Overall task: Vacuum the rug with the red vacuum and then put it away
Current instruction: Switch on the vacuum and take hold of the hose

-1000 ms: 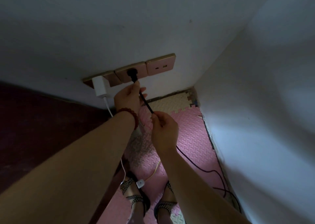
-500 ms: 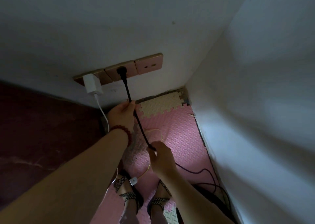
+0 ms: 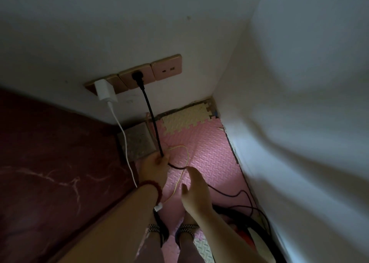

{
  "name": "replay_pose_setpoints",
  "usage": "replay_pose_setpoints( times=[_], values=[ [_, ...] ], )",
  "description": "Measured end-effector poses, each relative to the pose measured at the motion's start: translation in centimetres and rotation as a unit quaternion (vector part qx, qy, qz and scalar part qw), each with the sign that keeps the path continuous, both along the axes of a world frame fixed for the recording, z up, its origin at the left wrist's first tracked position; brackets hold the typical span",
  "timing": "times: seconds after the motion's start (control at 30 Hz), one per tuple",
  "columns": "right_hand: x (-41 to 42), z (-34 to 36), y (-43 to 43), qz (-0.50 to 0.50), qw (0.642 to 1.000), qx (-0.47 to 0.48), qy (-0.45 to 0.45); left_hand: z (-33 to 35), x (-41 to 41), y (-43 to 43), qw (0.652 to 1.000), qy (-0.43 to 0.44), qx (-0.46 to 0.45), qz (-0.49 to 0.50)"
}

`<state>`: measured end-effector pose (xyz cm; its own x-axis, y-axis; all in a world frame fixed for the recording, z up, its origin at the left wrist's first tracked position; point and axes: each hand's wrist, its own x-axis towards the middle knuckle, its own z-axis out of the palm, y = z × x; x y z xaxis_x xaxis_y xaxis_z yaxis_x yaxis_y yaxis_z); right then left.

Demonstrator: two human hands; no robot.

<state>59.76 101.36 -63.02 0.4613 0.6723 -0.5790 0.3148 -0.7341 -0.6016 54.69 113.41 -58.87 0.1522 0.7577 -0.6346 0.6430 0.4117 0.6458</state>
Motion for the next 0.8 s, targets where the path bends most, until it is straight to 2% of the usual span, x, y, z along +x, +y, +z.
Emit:
replay_pose_setpoints(
  times=[0.17,0.27,0.37,0.43,0.7,0.8],
  values=[
    [-1.8,-0.3,-4.7,-0.069,0.996,-0.045,0.017,-0.5,-1.7,-1.0,0.999,0.019,-0.006,-0.044],
    [-3.2,-0.3,-6.2,-0.179,0.983,-0.032,0.037,-0.8,-2.4,-2.5,0.994,0.024,-0.051,-0.089],
    [-4.2,0.2,-6.9,-0.29,0.956,-0.012,0.043,-0.4,-2.7,-4.0,0.993,-0.008,-0.07,-0.092],
    [-4.8,0.8,-7.2,-0.339,0.94,0.003,0.04,0.5,-3.1,-4.9,0.989,0.0,-0.062,-0.135],
    [-8.2,2.9,-10.0,-0.442,0.893,0.07,0.044,2.6,-4.0,-8.0,0.965,-0.015,-0.037,-0.26],
    [-8.6,3.4,-11.9,-0.476,0.875,0.082,0.026,2.4,-3.9,-10.3,0.944,-0.013,-0.016,-0.328]
  ],
)
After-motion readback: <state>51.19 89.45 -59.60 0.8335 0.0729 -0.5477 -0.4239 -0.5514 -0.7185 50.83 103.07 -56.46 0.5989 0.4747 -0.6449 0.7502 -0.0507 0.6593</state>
